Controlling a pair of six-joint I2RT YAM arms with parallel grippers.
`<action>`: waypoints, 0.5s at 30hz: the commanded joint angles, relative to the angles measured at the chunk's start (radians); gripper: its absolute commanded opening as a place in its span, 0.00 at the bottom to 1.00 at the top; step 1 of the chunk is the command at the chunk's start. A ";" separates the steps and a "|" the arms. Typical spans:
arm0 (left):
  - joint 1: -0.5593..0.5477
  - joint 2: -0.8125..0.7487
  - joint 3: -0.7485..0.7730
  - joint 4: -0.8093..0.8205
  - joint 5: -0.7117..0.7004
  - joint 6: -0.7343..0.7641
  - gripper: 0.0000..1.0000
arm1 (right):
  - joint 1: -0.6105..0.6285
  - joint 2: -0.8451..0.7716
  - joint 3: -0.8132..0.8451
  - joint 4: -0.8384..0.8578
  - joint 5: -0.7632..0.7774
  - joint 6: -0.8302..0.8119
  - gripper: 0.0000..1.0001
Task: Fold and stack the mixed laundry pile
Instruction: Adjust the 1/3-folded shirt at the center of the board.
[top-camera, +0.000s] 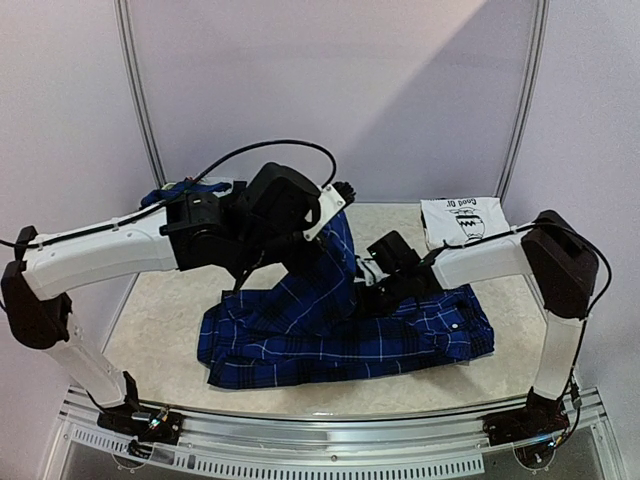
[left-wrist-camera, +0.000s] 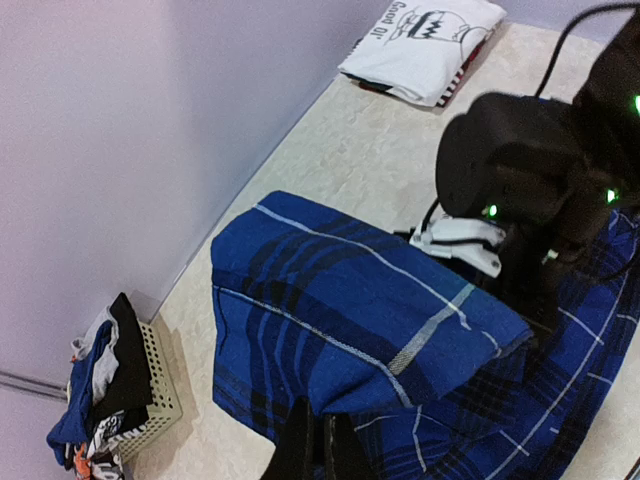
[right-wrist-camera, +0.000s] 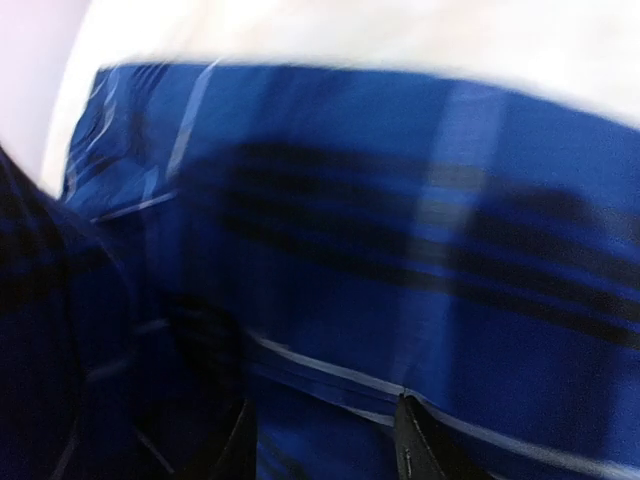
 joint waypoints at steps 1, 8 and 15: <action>0.012 0.066 0.064 0.046 0.116 0.084 0.00 | -0.046 -0.143 -0.093 -0.108 0.194 0.021 0.52; 0.012 0.194 0.148 0.052 0.255 0.170 0.00 | -0.083 -0.330 -0.253 -0.236 0.428 0.034 0.61; 0.012 0.376 0.322 -0.044 0.424 0.237 0.00 | -0.179 -0.625 -0.413 -0.310 0.523 0.059 0.71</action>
